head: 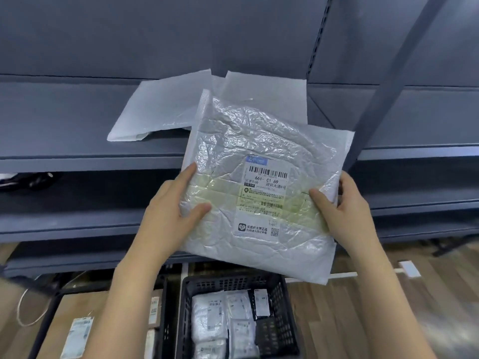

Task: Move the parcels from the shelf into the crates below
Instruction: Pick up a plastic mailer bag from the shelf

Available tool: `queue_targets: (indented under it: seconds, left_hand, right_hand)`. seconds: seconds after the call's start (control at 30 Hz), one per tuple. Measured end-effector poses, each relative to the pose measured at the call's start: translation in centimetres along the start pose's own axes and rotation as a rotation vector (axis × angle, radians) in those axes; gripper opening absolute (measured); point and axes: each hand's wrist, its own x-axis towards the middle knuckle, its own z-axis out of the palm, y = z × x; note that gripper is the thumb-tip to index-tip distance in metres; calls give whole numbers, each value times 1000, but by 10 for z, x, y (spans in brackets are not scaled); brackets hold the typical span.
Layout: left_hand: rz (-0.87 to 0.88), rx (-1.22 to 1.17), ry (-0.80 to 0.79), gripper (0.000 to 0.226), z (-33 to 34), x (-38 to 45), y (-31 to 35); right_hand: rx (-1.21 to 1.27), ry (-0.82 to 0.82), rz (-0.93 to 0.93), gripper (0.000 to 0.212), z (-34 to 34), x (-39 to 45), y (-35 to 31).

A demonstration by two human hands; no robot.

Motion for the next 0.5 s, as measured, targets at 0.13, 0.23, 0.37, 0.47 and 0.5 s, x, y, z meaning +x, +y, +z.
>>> queue_targets:
  seconds: [0.13, 0.23, 0.37, 0.47, 0.5]
  left_hand:
    - [21, 218, -40, 76, 12, -11, -21]
    - [-12, 334, -107, 77, 29, -25, -42]
    - [-115, 381, -257, 76, 59, -56, -72]
    - [-235, 403, -357, 73, 83, -86, -91]
    - [-259, 382, -389, 72, 93, -98, -100]
  right_hand:
    - [-46, -136, 31, 56, 6, -18, 11]
    - [-114, -214, 110, 66, 15, -30, 32]
    - [-182, -287, 245, 70, 38, -56, 77]
    - [-270, -318, 366, 70, 60, -81, 115]
    - [-287, -328, 420, 72, 68, -89, 129]
